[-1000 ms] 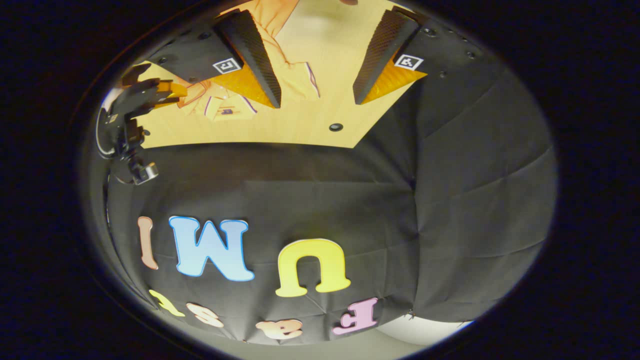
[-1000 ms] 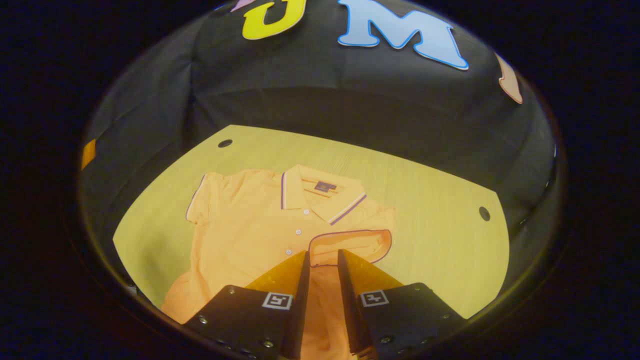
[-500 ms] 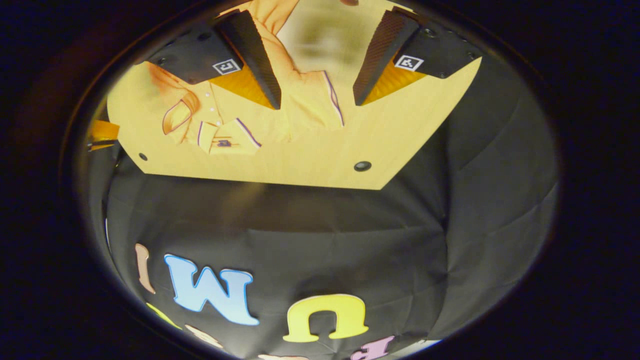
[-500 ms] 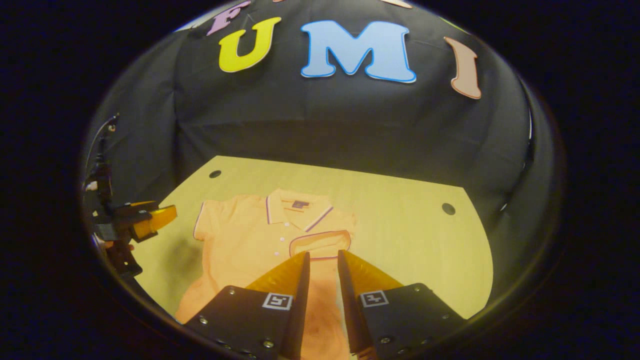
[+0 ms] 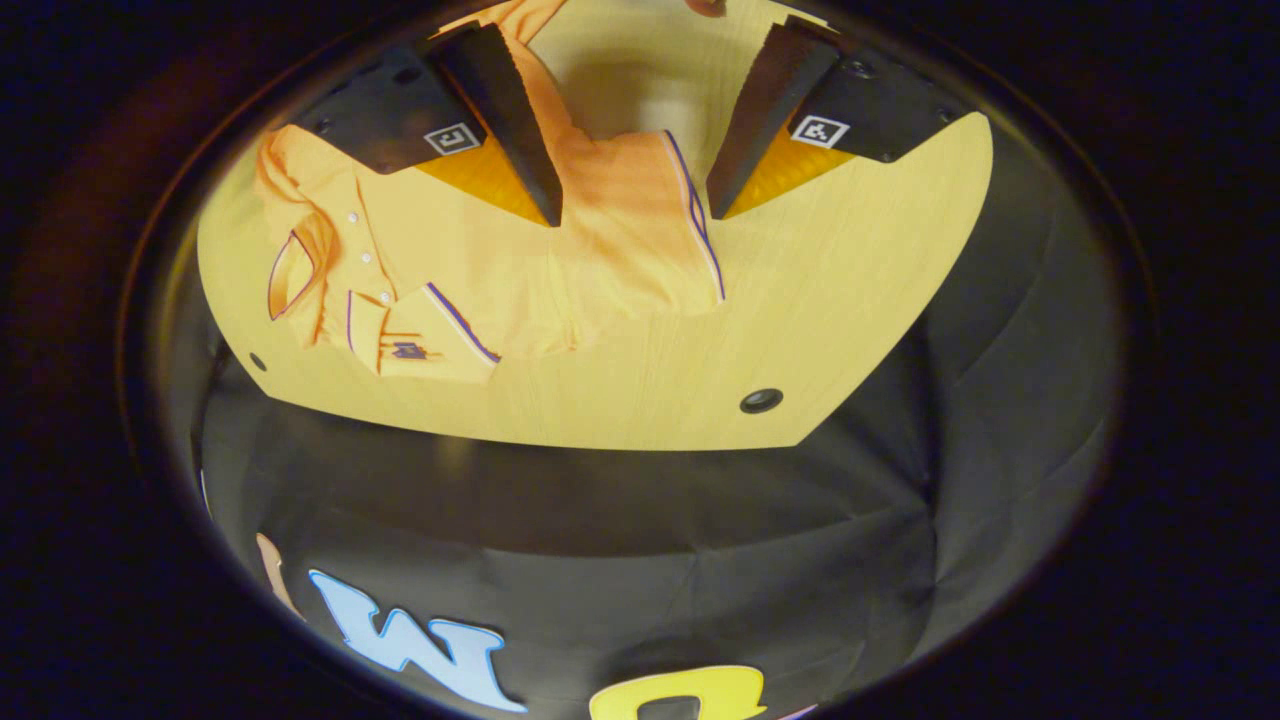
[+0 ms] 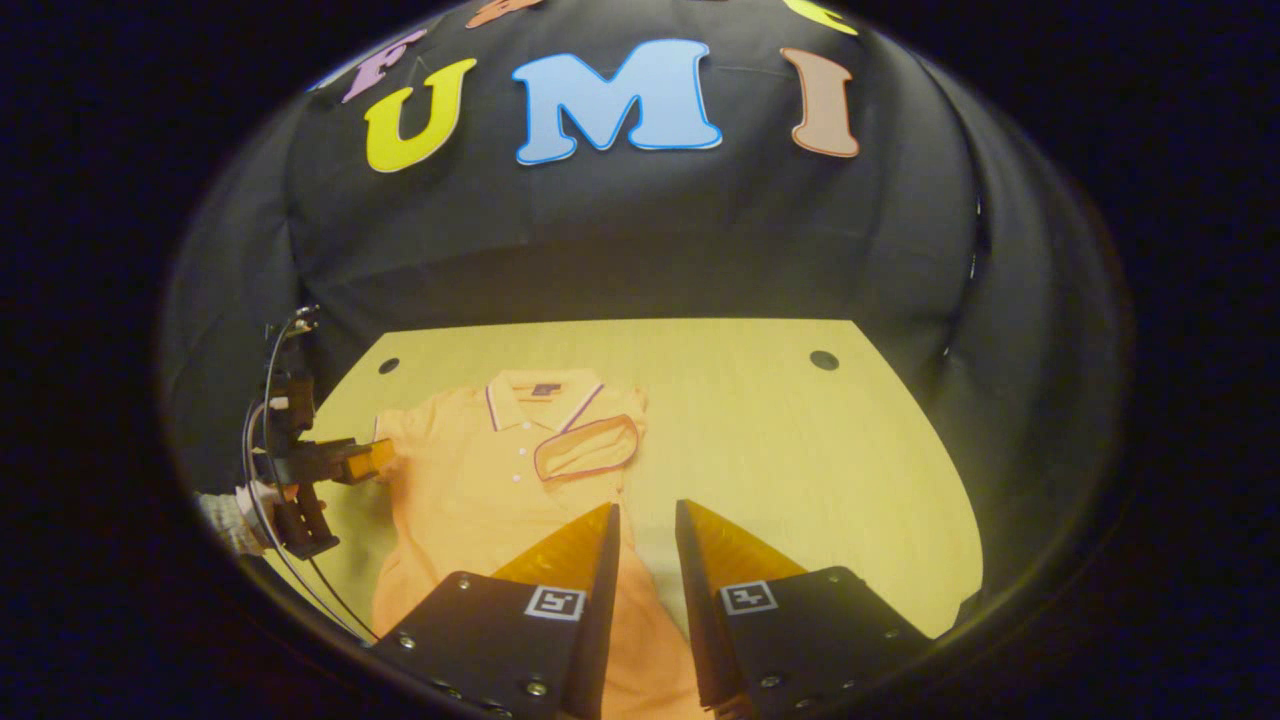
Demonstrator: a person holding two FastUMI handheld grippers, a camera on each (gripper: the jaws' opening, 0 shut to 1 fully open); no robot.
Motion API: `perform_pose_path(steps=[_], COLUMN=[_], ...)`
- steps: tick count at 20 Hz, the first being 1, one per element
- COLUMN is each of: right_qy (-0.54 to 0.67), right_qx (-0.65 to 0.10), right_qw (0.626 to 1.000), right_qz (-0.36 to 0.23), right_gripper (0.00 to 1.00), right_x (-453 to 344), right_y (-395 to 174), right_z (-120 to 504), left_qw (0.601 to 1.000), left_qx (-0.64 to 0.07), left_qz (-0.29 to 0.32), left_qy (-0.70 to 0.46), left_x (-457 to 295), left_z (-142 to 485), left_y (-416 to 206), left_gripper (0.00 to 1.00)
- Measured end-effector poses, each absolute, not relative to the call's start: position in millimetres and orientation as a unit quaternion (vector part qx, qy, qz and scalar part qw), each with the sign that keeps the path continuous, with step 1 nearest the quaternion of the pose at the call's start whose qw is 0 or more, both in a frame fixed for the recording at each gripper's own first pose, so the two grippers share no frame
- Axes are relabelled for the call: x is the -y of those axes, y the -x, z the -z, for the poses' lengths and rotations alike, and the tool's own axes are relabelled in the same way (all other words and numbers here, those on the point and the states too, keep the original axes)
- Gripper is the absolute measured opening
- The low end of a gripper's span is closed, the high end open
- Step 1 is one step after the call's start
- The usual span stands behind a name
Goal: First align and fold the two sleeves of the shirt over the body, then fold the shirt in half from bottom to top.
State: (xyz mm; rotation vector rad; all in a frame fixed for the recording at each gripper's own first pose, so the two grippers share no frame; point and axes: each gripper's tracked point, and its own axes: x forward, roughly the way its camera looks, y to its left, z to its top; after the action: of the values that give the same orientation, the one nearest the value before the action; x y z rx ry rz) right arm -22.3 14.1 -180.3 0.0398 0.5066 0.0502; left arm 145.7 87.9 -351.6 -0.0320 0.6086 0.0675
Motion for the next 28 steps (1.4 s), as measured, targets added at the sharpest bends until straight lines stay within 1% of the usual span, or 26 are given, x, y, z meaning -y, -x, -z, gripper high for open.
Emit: perform_pose_path(steps=[7, 8, 9, 11, 13, 14, 15, 16, 17, 18, 19, 20, 22, 23, 24, 25, 28], right_qy=[-0.041, -0.042, -0.044, -0.046, -0.047, -0.048, -0.048, -0.048, -0.048, -0.049, -0.05, -0.051, -0.053, -0.054, -0.055, -0.056, -0.061], right_qx=[-0.274, -0.274, -0.274, -0.275, -0.276, -0.277, -0.279, -0.281, -0.282, -0.285, -0.286, -0.286, -0.29, -0.291, -0.291, -0.29, -0.29], right_qw=[0.961, 0.961, 0.961, 0.96, 0.96, 0.96, 0.959, 0.958, 0.958, 0.957, 0.957, 0.957, 0.956, 0.955, 0.955, 0.955, 0.955], right_qz=[0.005, 0.008, 0.011, 0.014, 0.015, 0.016, 0.015, 0.014, 0.014, 0.012, 0.012, 0.011, 0.011, 0.01, 0.01, 0.01, 0.008], right_gripper=[0.35, 0.35, 0.35, 0.35, 0.35, 0.35, 0.35, 0.35, 0.35, 0.35, 0.35, 0.35, 0.35, 0.35, 0.35, 0.35, 0.35], right_x=[0.8, 3.4, 4.6, 7.1, 9.4, 9.3, 8.4, 7.8, 7.7, 6.8, 6.6, 6.1, 4.5, 4.9, 5.2, 5.2, 7.1], right_y=[44.0, 44.9, 45.2, 45.2, 45.1, 45.0, 45.2, 45.0, 45.2, 46.6, 47.3, 47.2, 47.8, 47.8, 47.1, 46.1, 43.2], right_z=[202.4, 201.3, 201.5, 201.1, 201.3, 201.3, 203.1, 204.4, 205.7, 207.0, 207.8, 208.5, 211.1, 212.4, 211.9, 211.8, 210.7], left_qw=[0.942, 0.942, 0.943, 0.943, 0.943, 0.944, 0.945, 0.945, 0.946, 0.946, 0.946, 0.946, 0.946, 0.947, 0.947, 0.946, 0.942], left_qx=[-0.33, -0.331, -0.326, -0.324, -0.325, -0.323, -0.322, -0.32, -0.317, -0.316, -0.317, -0.318, -0.317, -0.315, -0.316, -0.319, -0.334], left_qz=[-0.053, -0.056, -0.057, -0.06, -0.058, -0.054, -0.051, -0.049, -0.048, -0.047, -0.05, -0.049, -0.046, -0.044, -0.041, -0.037, -0.033], left_qy=[0.017, 0.022, 0.027, 0.037, 0.037, 0.036, 0.036, 0.039, 0.042, 0.046, 0.046, 0.041, 0.044, 0.048, 0.047, 0.041, 0.02], left_x=[-89.5, -89.3, -89.1, -89.1, -87.8, -85.9, -83.0, -79.2, -76.5, -74.3, -72.9, -73.4, -72.9, -73.2, -73.1, -73.4, -72.1], left_z=[386.5, 388.9, 389.8, 389.7, 391.0, 389.8, 390.0, 389.4, 389.4, 389.2, 387.5, 388.5, 386.3, 386.4, 386.4, 386.2, 385.0], left_y=[-149.3, -146.9, -147.9, -147.1, -147.1, -147.7, -149.6, -151.7, -152.5, -152.9, -153.0, -152.2, -153.5, -154.2, -154.0, -153.8, -155.4], left_gripper=[0.99, 0.97, 1.0, 1.0, 0.96, 0.98, 0.92, 0.72, 0.66, 0.43, 0.36, 0.26, 0.25, 0.17, 0.17, 0.15, 0.14])
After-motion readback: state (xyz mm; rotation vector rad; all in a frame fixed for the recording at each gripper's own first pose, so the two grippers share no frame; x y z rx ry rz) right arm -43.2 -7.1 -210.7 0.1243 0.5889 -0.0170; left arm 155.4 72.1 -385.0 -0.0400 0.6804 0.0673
